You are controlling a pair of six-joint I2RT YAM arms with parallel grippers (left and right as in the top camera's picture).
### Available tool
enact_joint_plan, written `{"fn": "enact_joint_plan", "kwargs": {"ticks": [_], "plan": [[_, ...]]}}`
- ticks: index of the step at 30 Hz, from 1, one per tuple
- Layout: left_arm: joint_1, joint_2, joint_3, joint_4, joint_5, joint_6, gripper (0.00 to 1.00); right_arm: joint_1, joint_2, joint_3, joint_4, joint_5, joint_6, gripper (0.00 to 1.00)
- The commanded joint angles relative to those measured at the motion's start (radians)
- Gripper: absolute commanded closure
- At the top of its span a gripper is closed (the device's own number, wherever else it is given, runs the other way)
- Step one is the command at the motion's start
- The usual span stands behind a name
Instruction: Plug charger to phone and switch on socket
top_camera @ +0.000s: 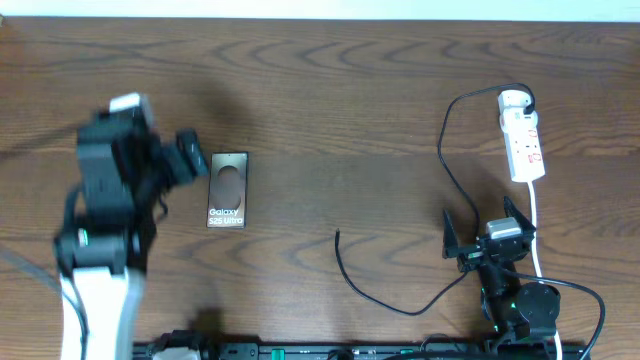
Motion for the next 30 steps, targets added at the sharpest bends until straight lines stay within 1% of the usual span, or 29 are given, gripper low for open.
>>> {"fn": "enact_joint_plan", "kwargs": {"ticks": [1,4,10,11,13,14,15,16,17,25,28,30], "plan": [[0.004,0.224,0.248,-0.204,0.016,0.122,0.07,-0.006,-0.006,-0.001,-0.005,0.004,0.014,0.01],[0.004,0.358,0.342,-0.283,0.024,0.121,0.07,-0.006,-0.006,-0.001,-0.005,0.004,0.014,0.01],[0.004,0.521,0.346,-0.282,0.023,0.121,0.07,-0.006,-0.006,-0.001,-0.005,0.004,0.014,0.01],[0.004,0.539,0.346,-0.282,0.023,0.121,0.12,-0.006,-0.006,-0.001,-0.005,0.004,0.014,0.01],[0.004,0.575,0.346,-0.280,0.023,0.121,0.65,-0.006,-0.006,-0.001,-0.005,0.004,0.014,0.01],[0.004,0.586,0.346,-0.279,0.023,0.121,0.68,-0.006,-0.006,-0.001,-0.005,0.004,0.014,0.01],[0.004,0.598,0.346,-0.277,0.023,0.121,0.58,-0.006,-0.006,-0.001,-0.005,0.004,0.014,0.01],[0.004,0.606,0.346,-0.275,0.023,0.121,0.23,-0.006,-0.006,-0.001,-0.005,0.004,0.014,0.01],[0.004,0.613,0.346,-0.274,0.023,0.121,0.02,-0.006,-0.006,-0.001,-0.005,0.004,0.014,0.01],[0.004,0.624,0.338,-0.281,0.023,0.122,0.02,-0.006,-0.006,-0.001,-0.005,0.004,0.014,0.01],[0.004,0.626,0.325,-0.278,0.024,0.167,0.02,-0.006,-0.006,-0.001,-0.005,0.004,0.014,0.01],[0.004,0.627,0.313,-0.278,0.024,0.177,0.02,-0.006,-0.006,-0.001,-0.005,0.004,0.014,0.01]]}}
